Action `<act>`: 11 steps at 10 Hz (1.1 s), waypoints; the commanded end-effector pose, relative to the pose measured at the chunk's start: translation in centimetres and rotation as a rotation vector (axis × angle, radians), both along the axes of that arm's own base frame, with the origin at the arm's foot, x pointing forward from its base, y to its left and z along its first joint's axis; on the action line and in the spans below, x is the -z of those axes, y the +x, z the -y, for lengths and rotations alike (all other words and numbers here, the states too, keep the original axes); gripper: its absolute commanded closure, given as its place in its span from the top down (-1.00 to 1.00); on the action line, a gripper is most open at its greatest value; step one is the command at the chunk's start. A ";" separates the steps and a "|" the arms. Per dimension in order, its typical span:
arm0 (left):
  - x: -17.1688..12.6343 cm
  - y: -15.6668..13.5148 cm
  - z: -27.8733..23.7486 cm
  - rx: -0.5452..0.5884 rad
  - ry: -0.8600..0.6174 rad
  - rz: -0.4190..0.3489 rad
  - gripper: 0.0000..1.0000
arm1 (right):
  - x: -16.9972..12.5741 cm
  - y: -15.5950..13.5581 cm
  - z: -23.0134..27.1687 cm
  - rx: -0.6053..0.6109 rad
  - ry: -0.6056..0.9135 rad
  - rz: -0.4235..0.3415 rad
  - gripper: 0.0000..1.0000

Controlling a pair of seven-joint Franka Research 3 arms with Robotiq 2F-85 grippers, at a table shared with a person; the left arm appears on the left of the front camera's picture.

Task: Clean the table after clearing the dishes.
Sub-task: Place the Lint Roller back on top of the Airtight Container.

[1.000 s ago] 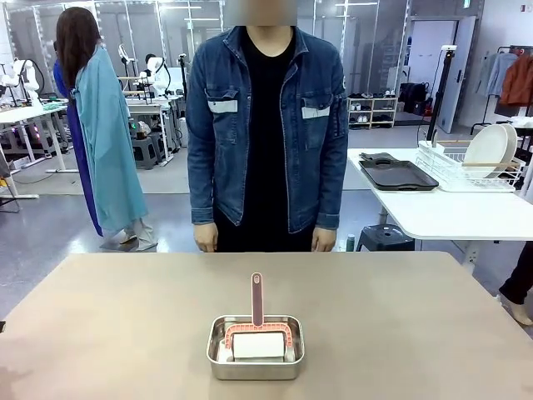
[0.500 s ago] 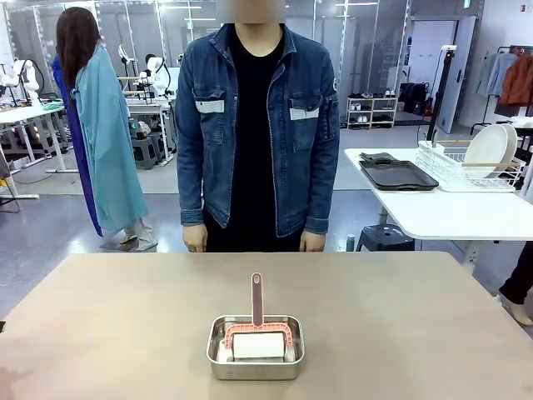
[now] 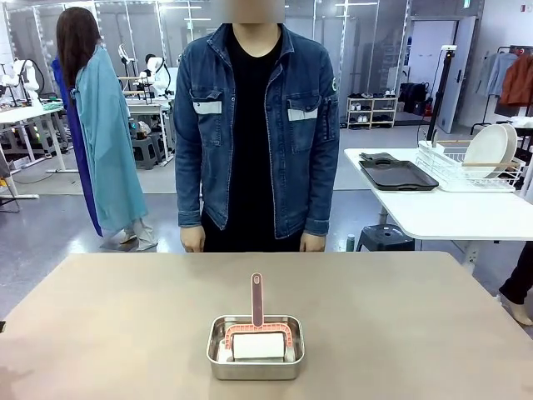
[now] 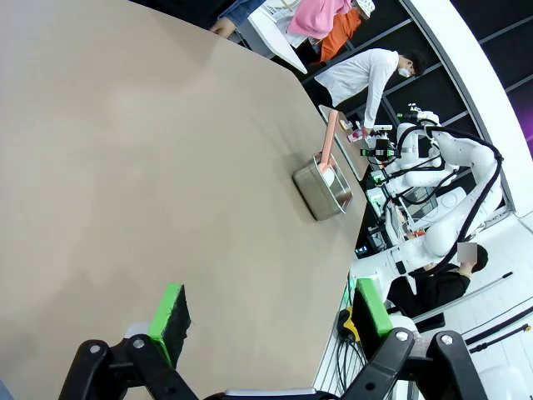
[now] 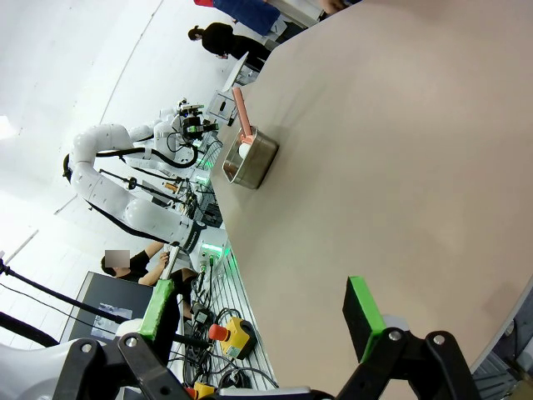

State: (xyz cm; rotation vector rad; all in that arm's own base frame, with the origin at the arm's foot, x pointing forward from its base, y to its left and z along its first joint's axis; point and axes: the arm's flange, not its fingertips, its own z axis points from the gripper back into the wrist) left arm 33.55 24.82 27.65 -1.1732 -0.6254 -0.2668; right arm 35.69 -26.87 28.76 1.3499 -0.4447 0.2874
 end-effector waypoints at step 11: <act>-0.4 -0.4 -0.2 0.002 0.009 -0.017 1.00 | -0.3 -0.2 -0.2 -0.003 -0.015 -0.007 1.00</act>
